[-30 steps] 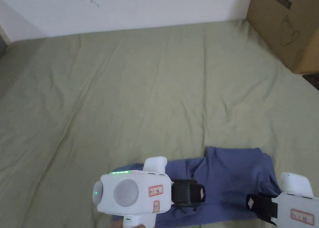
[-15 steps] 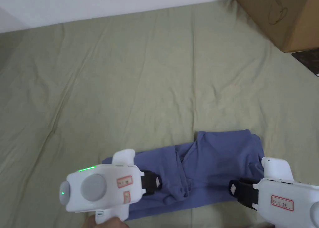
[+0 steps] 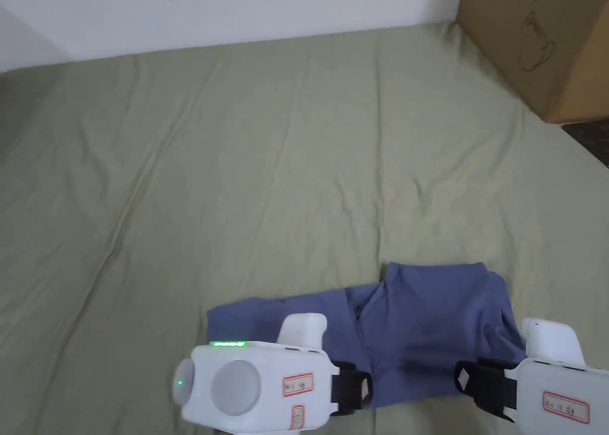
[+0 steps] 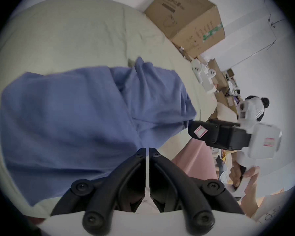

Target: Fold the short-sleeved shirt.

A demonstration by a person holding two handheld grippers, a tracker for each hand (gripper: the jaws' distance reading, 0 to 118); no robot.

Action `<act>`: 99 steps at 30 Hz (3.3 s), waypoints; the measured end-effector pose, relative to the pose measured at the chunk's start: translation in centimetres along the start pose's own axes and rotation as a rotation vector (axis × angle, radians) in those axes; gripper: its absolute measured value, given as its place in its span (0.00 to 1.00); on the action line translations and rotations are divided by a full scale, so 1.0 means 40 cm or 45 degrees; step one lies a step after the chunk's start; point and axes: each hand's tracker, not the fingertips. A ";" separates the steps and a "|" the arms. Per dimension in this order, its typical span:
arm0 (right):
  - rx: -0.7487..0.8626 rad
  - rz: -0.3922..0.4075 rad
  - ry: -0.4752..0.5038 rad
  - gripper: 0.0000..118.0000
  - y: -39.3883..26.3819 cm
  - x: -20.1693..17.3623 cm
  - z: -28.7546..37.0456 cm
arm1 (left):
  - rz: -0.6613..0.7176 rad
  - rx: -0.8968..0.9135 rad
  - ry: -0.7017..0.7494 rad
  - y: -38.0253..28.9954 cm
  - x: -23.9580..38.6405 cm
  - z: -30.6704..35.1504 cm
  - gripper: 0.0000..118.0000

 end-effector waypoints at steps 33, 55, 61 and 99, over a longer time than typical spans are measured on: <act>-0.053 0.182 -0.061 0.02 0.020 -0.182 -0.052 | 0.689 0.352 -0.113 -0.079 -0.437 0.275 0.09; 0.037 0.065 -0.088 0.02 -0.006 -0.093 0.002 | 0.142 0.348 0.249 0.137 -0.128 0.447 0.09; 0.076 -0.029 -0.109 0.02 -0.034 -0.022 0.045 | -0.008 0.076 0.104 0.186 0.008 0.164 0.11; 0.019 -0.059 -0.161 0.02 -0.061 0.045 0.062 | 0.048 -0.134 -0.080 0.104 0.048 -0.190 0.00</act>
